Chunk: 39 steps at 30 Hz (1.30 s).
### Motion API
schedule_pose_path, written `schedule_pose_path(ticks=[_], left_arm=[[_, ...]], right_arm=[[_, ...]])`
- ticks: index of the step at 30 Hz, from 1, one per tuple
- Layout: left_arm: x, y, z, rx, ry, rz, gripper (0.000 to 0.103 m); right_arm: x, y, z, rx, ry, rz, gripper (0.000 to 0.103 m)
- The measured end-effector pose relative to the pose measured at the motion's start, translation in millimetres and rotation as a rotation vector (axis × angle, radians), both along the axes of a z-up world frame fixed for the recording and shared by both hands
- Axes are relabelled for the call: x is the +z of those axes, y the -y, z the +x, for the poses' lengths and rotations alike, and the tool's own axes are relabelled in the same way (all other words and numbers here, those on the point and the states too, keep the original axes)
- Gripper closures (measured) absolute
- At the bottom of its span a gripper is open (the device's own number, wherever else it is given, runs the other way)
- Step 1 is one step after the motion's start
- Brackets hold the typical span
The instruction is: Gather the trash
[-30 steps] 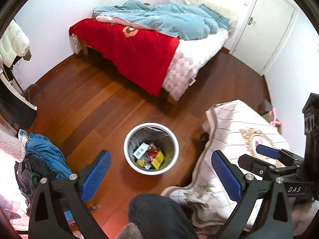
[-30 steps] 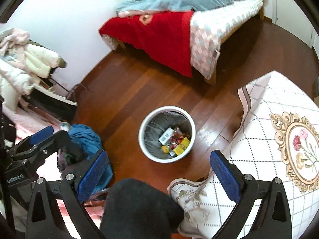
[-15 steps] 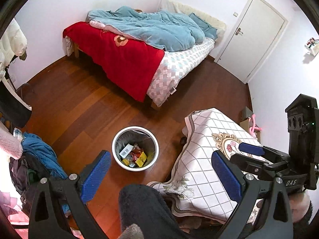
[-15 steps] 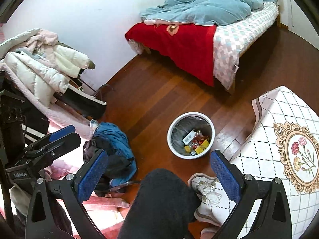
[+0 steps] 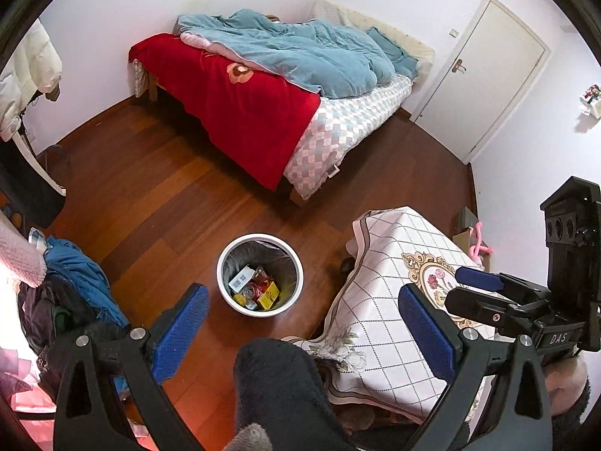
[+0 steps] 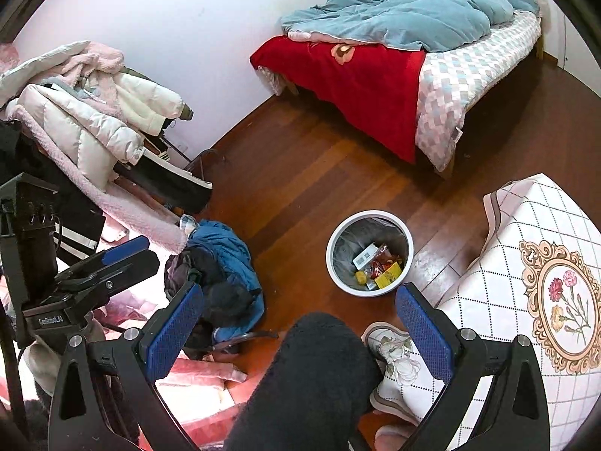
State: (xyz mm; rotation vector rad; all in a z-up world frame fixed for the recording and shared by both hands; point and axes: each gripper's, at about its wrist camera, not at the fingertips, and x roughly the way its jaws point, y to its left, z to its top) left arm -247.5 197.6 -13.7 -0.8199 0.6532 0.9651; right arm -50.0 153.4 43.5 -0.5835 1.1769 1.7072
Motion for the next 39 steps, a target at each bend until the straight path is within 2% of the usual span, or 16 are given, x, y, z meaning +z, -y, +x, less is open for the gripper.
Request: schedule_pose_path(ticks=[39], left_arm=[[-3.0,9.4,-2.3,-0.009,-0.007,-0.005,0.000]], right_arm=[[-3.3,7.2,-11.8,0.036,0.006,-0.023,0.000]])
